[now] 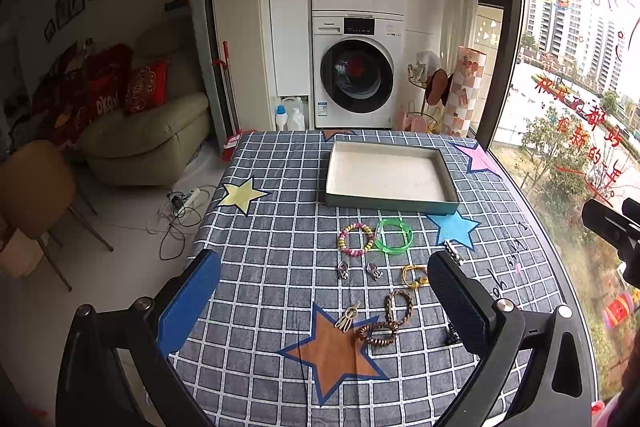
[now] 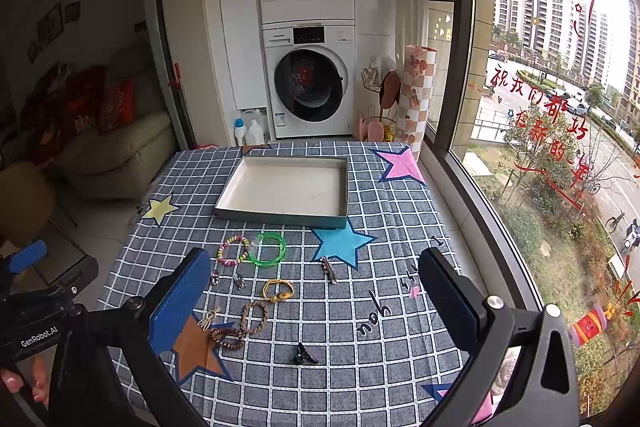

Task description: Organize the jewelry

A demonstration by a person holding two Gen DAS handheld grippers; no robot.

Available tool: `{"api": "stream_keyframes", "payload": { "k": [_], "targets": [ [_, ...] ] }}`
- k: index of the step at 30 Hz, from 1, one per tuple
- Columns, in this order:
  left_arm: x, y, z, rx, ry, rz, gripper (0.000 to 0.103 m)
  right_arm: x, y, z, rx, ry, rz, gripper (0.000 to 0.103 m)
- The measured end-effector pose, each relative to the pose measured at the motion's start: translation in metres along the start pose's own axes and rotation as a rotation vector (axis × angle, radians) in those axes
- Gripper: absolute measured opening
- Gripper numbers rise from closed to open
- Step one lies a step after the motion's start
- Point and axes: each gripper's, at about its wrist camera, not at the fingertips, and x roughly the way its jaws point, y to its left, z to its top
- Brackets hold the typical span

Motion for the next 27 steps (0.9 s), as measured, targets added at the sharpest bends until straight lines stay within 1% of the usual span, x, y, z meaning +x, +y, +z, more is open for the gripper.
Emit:
{"api": "stream_keyframes", "payload": {
  "k": [27],
  "targets": [
    [-0.0017, -0.0006, -0.0034, -0.001, 0.004, -0.001, 0.103, -0.0005, 0.0027, -0.0012, 0.0, 0.005, 0.002, 0.103]
  ]
}}
